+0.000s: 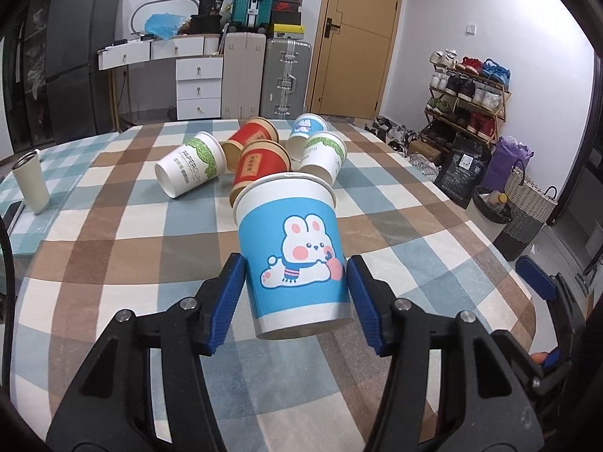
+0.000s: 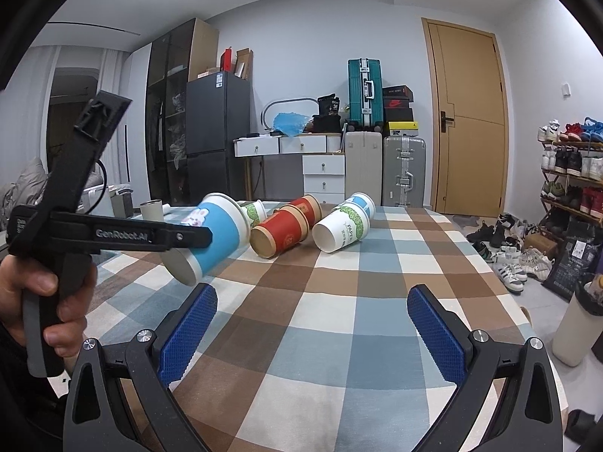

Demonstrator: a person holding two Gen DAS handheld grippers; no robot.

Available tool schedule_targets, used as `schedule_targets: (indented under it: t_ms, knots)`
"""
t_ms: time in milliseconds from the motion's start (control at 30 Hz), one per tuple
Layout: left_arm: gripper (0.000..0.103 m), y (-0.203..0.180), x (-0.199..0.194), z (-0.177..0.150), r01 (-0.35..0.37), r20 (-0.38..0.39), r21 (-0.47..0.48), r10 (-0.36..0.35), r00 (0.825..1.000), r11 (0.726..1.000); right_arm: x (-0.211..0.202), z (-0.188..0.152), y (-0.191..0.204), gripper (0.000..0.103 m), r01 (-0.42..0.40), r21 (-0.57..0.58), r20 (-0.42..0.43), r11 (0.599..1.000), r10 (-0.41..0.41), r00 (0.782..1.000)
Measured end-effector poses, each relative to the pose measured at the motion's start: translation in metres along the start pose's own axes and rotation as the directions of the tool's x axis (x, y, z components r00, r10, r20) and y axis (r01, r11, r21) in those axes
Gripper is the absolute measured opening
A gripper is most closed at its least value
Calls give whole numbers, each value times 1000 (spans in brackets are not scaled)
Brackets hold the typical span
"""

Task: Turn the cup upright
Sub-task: 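Close the left gripper around the body of the blue bunny cup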

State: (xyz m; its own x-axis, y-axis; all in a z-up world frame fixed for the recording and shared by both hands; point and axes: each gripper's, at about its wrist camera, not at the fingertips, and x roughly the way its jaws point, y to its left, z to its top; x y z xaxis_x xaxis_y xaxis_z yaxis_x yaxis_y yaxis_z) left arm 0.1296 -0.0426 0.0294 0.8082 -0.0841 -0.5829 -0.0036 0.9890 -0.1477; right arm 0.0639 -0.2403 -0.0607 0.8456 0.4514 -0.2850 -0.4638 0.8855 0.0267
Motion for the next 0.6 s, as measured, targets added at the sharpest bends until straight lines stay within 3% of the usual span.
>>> schedule_targets:
  t_ms: [600]
  knots:
    - [53,20,-69,-38,-16,27,-13,16,1000,1000,-5,0,15,103,-27,-27,-8,999,26,1000]
